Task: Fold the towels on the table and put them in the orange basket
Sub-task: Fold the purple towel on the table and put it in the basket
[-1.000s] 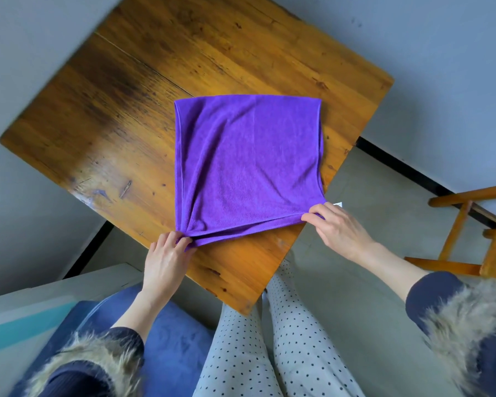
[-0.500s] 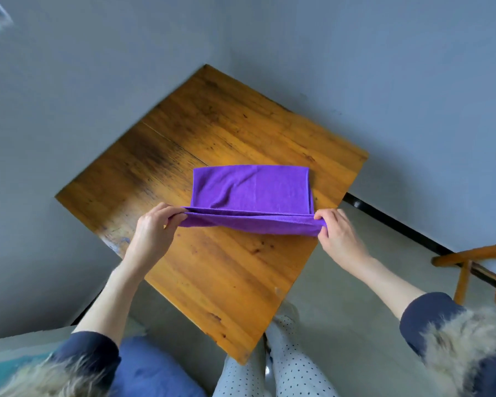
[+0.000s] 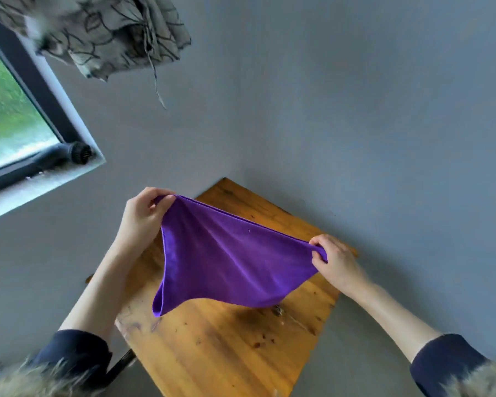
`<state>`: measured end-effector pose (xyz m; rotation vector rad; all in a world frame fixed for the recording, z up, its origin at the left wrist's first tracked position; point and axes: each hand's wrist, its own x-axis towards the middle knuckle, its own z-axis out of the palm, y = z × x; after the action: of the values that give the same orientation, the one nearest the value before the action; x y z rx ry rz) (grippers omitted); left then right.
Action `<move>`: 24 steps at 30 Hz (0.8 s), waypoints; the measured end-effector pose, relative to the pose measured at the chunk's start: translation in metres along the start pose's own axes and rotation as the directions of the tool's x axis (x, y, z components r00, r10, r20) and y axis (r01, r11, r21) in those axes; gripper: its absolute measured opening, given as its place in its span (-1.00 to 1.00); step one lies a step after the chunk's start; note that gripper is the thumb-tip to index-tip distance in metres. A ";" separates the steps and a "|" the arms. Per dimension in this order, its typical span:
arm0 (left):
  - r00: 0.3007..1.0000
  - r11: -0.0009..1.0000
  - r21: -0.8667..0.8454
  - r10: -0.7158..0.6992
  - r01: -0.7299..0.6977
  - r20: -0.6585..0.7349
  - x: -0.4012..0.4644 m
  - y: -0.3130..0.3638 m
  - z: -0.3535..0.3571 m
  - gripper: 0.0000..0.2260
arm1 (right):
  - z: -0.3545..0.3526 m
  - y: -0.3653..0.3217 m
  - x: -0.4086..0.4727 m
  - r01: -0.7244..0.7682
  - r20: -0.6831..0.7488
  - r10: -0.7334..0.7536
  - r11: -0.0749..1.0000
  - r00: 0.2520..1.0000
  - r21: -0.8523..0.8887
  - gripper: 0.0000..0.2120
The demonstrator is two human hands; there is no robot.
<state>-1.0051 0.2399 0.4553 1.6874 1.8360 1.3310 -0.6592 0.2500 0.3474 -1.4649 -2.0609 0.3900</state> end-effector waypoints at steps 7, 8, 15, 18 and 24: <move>0.996 1.000 -0.013 -0.016 0.015 -0.090 0.003 0.002 -0.033 -0.84 | -0.016 -0.018 0.021 -0.051 0.043 0.040 0.949 0.998 0.311 -0.85; 0.994 0.999 -0.031 -0.028 0.025 -0.104 0.002 0.000 -0.037 -0.85 | -0.018 -0.020 0.024 -0.101 0.062 0.082 0.901 0.995 0.422 -0.82; 0.984 0.993 -0.106 -0.062 0.044 -0.170 -0.004 -0.006 -0.046 -0.88 | -0.033 -0.026 0.041 -0.277 0.192 0.209 0.543 0.959 0.793 -0.84; 0.979 0.989 -0.137 -0.074 0.048 -0.190 -0.004 -0.005 -0.046 -0.89 | -0.045 -0.029 0.047 -0.271 0.220 0.159 0.553 0.962 0.788 -0.79; 0.971 0.983 -0.172 -0.105 0.068 -0.217 -0.003 -0.003 -0.049 -0.91 | -0.067 -0.036 0.064 -0.144 0.120 0.087 0.761 0.989 0.633 -0.83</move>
<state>-1.0434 0.2176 0.4772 1.4058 1.8374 1.6437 -0.6609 0.2910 0.4385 -1.1500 -1.6375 1.1056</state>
